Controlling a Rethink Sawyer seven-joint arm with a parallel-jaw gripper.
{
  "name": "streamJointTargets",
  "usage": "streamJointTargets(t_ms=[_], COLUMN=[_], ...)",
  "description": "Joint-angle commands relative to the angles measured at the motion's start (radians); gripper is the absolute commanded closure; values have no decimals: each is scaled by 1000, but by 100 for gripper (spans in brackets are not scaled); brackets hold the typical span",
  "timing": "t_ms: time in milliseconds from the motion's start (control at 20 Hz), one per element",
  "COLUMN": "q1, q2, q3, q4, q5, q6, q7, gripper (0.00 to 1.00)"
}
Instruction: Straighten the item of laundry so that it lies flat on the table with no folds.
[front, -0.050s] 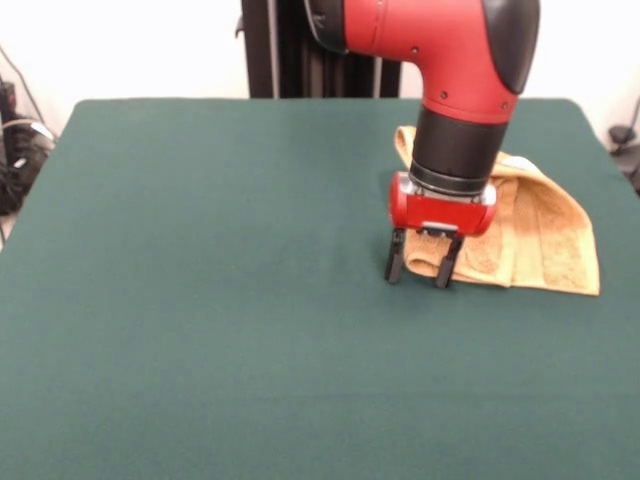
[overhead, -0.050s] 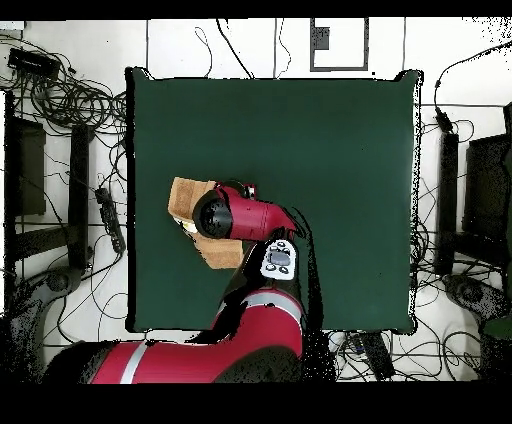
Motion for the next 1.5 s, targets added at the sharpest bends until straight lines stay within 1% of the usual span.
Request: streamJointTargets(t_ms=[50, 200, 400, 750, 1100, 1500], q1=[28, 50, 38, 42, 60, 70], q2=[108, 93, 105, 94, 92, 71], q3=[93, 72, 83, 75, 60, 51], q4=[79, 75, 68, 67, 66, 66], q5=[18, 22, 13, 2, -3, 4], q6=[67, 79, 43, 34, 10, 38], q7=[186, 192, 186, 177, 181, 182], gripper=[0, 0, 0, 0, 0, 0])
